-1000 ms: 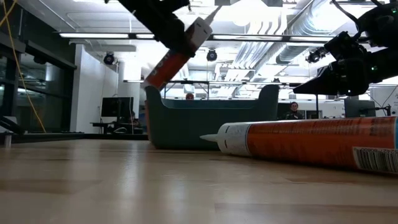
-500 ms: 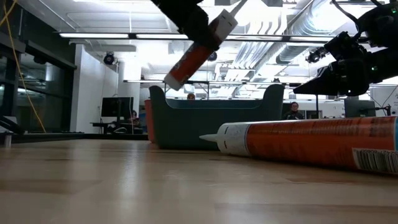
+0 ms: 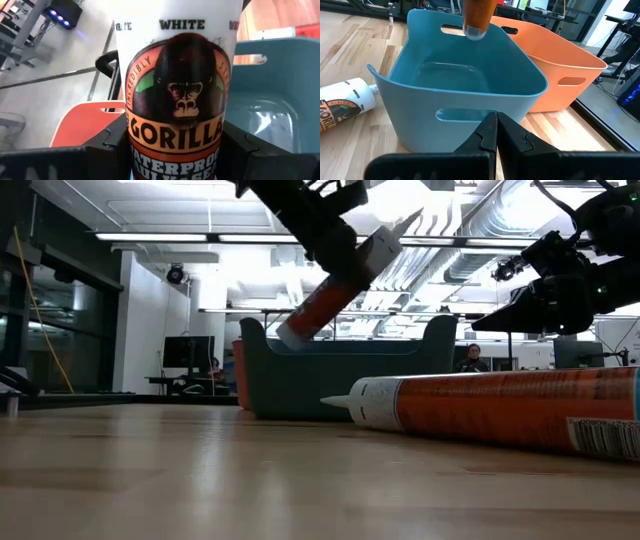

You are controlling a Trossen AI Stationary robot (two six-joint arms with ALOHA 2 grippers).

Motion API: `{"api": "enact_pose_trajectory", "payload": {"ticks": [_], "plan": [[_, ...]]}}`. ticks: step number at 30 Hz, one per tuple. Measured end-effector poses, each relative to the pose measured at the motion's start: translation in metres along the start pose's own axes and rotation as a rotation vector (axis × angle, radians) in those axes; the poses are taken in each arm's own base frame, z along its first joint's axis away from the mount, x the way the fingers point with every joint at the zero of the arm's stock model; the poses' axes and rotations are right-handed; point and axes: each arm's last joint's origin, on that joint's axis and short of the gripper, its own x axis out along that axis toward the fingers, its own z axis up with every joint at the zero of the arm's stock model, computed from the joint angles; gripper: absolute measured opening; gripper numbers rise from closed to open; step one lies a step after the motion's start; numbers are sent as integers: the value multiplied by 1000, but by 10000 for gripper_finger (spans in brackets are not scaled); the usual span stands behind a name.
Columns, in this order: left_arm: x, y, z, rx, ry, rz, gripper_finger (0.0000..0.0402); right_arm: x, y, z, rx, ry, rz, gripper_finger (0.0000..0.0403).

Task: Pick & place silicon tubes, Sealant and Lysol wipes
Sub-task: Put the top left orange sealant into the blue bin

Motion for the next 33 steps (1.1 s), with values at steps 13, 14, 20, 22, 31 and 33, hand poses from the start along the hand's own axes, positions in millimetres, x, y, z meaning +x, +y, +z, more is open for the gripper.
{"api": "enact_pose_trajectory", "payload": {"ticks": [13, 14, 20, 22, 31, 33], "plan": [[37, -3, -38, -120, 236, -54, 180, 0, 0, 0, -1, 2, 0, 0], [38, -1, -39, -140, 241, -46, 180, 0, 0, 0, -2, 4, 1, 0], [41, 2, -47, -163, 294, -46, 180, 0, 0, 0, 0, 1, 0, 0], [40, 2, -48, -155, 304, -51, 180, 0, 0, 0, -1, 1, 0, 0], [39, 1, -51, -116, 333, -65, 205, 0, 0, 0, 0, 1, 0, 0], [39, 1, -51, -116, 331, -64, 264, 0, 0, 0, 0, 1, 0, 0]]}}
